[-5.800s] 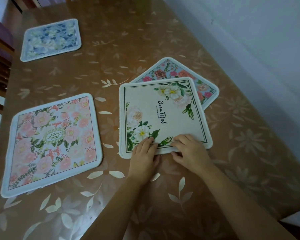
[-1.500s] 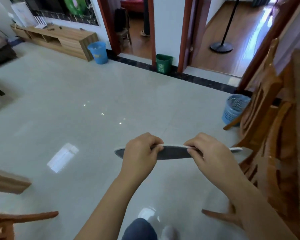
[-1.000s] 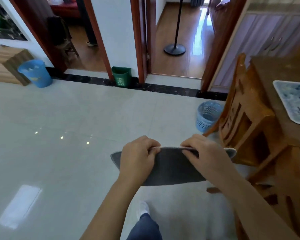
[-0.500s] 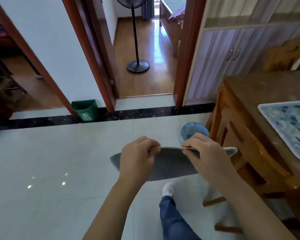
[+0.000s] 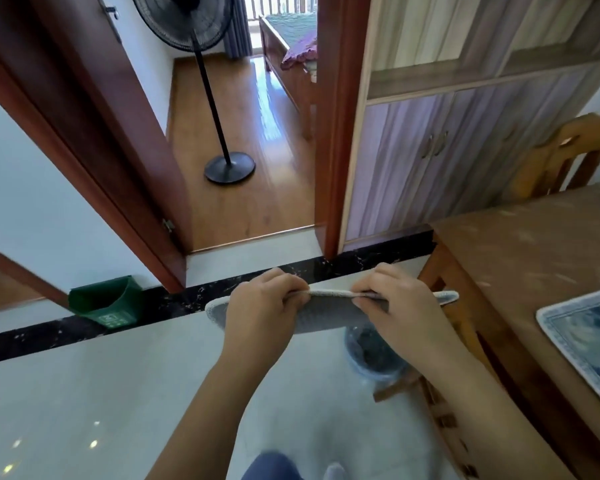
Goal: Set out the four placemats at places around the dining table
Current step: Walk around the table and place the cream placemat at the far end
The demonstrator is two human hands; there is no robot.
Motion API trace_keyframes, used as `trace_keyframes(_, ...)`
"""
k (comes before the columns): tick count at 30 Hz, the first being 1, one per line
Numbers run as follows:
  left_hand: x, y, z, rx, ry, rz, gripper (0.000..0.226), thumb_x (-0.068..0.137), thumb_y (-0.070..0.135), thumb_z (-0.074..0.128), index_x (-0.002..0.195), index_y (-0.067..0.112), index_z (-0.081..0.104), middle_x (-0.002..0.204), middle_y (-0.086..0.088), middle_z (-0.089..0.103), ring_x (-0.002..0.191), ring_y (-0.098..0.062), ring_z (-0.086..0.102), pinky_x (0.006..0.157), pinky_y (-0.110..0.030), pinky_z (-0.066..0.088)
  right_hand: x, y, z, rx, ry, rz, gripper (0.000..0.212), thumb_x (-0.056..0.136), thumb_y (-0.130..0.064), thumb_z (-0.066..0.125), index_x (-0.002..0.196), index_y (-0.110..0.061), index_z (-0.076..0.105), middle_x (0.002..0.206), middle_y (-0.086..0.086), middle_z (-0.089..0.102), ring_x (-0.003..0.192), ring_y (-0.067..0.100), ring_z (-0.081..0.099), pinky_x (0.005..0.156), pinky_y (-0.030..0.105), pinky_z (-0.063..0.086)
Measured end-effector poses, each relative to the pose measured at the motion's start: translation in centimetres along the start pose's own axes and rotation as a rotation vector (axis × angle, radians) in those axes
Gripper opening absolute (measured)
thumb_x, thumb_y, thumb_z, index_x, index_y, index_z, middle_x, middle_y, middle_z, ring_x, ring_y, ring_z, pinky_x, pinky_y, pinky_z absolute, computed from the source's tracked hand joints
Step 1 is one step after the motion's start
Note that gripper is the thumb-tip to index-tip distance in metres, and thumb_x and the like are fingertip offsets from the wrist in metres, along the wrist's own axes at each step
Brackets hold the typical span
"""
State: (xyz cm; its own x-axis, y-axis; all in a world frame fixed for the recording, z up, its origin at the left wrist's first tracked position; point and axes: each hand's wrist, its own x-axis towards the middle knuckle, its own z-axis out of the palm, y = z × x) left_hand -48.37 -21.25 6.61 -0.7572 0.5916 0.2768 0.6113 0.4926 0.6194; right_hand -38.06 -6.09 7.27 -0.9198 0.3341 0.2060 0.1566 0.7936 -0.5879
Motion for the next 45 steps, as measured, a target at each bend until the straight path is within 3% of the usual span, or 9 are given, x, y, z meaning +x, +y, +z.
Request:
trace_keyframes(2,3.7,-2.0,0.7,-0.024,-0.029,-0.002,0.011,0.076,0.005,0.068,0.074,0.016,0.071,0.071,0.012,0.056,0.065,-0.012,0.055,0.063,-0.022,0.04,3.5,0.7,0.9,-0.012,0.002,0.027,0.008,0.082,-0.006,0.063,0.087,-0.01,0.066,0.086,0.007,0.063,0.078,0.018,0.056,0.069,0.029,0.048)
trace_keyframes(6,11.7,-6.0,1.7,-0.054,-0.071,0.024,0.013,0.073,0.002,0.07,0.072,0.016,0.071,0.071,0.006,0.064,0.063,-0.009,0.053,0.057,-0.013,0.035,11.2,2.0,2.6,-0.042,0.029,0.086,0.008,0.083,-0.005,0.061,0.084,-0.011,0.066,0.084,0.004,0.061,0.078,0.018,0.055,0.069,0.025,0.043)
trace_keyframes(10,19.8,-9.7,2.1,-0.123,-0.143,0.048,0.015,0.076,0.005,0.067,0.074,0.019,0.07,0.071,0.013,0.06,0.069,-0.011,0.056,0.066,-0.022,0.041,19.1,2.6,3.6,-0.071,0.056,0.148,0.009,0.08,-0.003,0.062,0.082,-0.011,0.067,0.083,0.002,0.061,0.079,0.021,0.057,0.072,0.036,0.047)
trace_keyframes(14,27.4,-11.5,2.8,-0.18,-0.225,0.135,0.019,0.076,0.001,0.066,0.073,0.02,0.07,0.069,0.02,0.056,0.068,-0.01,0.056,0.067,-0.027,0.046,25.0,3.7,3.7,-0.098,0.123,0.227,0.01,0.079,-0.003,0.063,0.079,-0.012,0.067,0.079,-0.004,0.057,0.078,0.02,0.058,0.07,0.035,0.048)
trace_keyframes(21,37.8,-10.9,7.6,-0.22,-0.336,0.326,0.02,0.073,-0.001,0.068,0.072,0.018,0.07,0.072,0.012,0.061,0.069,-0.017,0.06,0.074,-0.043,0.046,30.9,9.0,2.5,-0.143,0.275,0.385,0.01,0.078,-0.004,0.064,0.078,-0.014,0.067,0.078,-0.001,0.062,0.074,0.018,0.058,0.066,0.04,0.05)
trace_keyframes(27,47.1,-7.0,13.1,-0.26,-0.42,0.456,0.014,0.077,0.007,0.069,0.078,0.02,0.071,0.075,0.011,0.063,0.074,-0.013,0.061,0.078,-0.046,0.046,36.2,16.0,-1.3,-0.2,0.445,0.401,0.014,0.07,0.006,0.069,0.073,-0.008,0.066,0.073,0.007,0.065,0.069,0.025,0.061,0.062,0.043,0.052)
trace_keyframes(33,56.5,-0.4,19.5,-0.271,-0.481,0.582,0.011,0.079,0.012,0.068,0.087,0.018,0.071,0.082,0.007,0.067,0.08,-0.014,0.061,0.078,-0.028,0.044,40.5,23.0,-8.3,-0.242,0.562,0.418,0.016,0.069,0.01,0.067,0.072,-0.006,0.066,0.072,0.008,0.064,0.067,0.025,0.061,0.058,0.043,0.053)
trace_keyframes(38,61.0,4.6,25.1,-0.347,-0.497,0.733,0.008,0.076,0.003,0.068,0.08,0.009,0.07,0.075,-0.002,0.067,0.072,-0.02,0.062,0.068,-0.047,0.049,41.3,27.7,-12.4,-0.288,0.646,0.478,0.008,0.076,0.003,0.064,0.075,-0.004,0.066,0.074,0.013,0.062,0.068,0.03,0.06,0.059,0.048,0.051)
trace_keyframes(45,65.1,13.6,33.1,-0.359,-0.489,0.989,0.007,0.072,0.01,0.061,0.075,0.012,0.067,0.072,0.001,0.067,0.068,-0.02,0.062,0.063,-0.04,0.041,40.5,33.0,-17.5,-0.398,0.852,0.679,0.014,0.071,0.008,0.068,0.072,-0.006,0.066,0.071,0.01,0.062,0.062,0.026,0.058,0.054,0.041,0.05)
